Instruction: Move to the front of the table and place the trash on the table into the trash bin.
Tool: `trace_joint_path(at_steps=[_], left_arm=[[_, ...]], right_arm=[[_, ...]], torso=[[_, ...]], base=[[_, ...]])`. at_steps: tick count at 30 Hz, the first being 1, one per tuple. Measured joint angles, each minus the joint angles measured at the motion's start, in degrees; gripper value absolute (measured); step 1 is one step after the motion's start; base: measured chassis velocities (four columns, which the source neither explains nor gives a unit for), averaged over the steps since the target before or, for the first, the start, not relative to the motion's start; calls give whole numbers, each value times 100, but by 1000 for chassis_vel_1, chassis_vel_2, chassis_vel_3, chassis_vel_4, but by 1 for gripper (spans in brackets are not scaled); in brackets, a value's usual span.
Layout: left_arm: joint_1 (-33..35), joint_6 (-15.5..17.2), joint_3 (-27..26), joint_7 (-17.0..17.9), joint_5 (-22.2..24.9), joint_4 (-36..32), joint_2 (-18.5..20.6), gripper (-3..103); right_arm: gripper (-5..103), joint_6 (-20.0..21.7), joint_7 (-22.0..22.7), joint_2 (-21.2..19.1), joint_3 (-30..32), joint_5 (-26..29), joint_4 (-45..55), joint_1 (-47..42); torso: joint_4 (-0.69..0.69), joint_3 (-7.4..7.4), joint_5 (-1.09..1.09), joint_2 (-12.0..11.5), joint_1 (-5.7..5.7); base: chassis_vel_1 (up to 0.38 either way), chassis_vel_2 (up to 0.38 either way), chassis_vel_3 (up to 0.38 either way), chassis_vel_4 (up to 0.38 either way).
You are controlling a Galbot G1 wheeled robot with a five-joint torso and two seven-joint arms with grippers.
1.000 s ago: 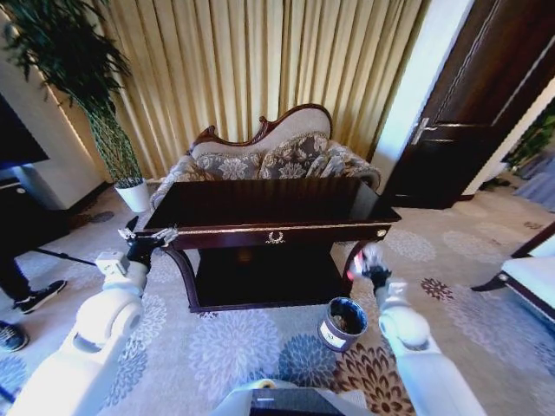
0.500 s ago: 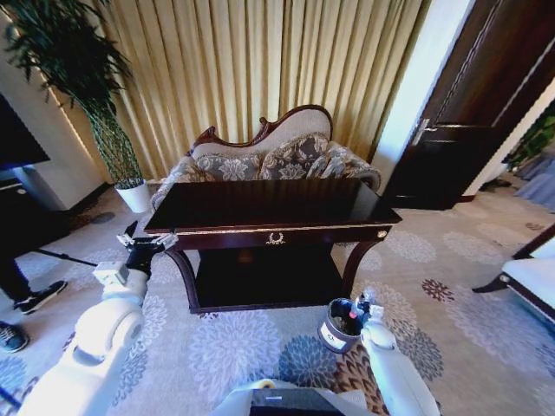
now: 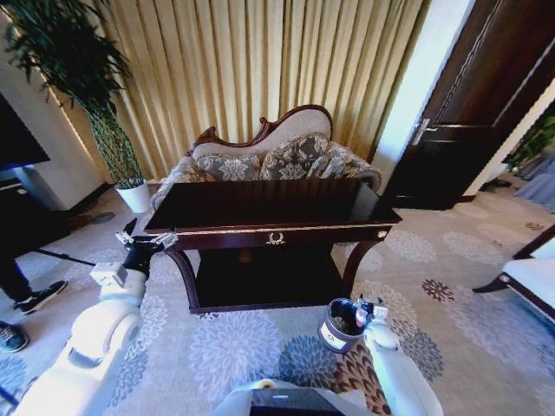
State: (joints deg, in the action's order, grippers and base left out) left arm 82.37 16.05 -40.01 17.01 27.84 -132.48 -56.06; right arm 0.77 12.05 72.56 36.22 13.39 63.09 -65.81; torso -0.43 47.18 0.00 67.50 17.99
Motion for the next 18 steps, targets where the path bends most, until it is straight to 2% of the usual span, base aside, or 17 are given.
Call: trace_joint_path(at_steps=[1, 3, 4, 6, 14, 18], left_arm=[[2, -6, 5, 0, -9, -3, 1, 100], [3, -11, 5, -1, -12, -5, 2, 100], [8, -15, -3, -1, -15, -5, 5, 100], [13, -18, -34, -1, -15, -5, 10, 100], [39, -51, -74, -5, -14, 26, 27, 100], [43, -68, -72, -6, -13, 46, 30, 100]], right_arm=[[91, 0, 0, 0, 0, 0, 21, -12], [91, 0, 0, 0, 0, 0, 32, -20], [96, 0, 1, 2, 0, 1, 62, -36], [100, 0, 0, 14, 0, 18, 87, -48], [100, 0, -2, 46, -10, 35, 167, -126], [100, 137, -158, -42, -32, 402, 958, -446]], torso=[[0, 0, 0, 0, 0], [0, 0, 0, 0, 0], [-1, 0, 0, 0, 0], [0, 0, 0, 0, 0], [0, 0, 0, -1, 0], [-1, 0, 0, -1, 0]], base=[[0, 0, 0, 0], [0, 0, 0, 0], [0, 0, 0, 0], [0, 0, 0, 0], [0, 0, 0, 0], [0, 0, 0, 0]])
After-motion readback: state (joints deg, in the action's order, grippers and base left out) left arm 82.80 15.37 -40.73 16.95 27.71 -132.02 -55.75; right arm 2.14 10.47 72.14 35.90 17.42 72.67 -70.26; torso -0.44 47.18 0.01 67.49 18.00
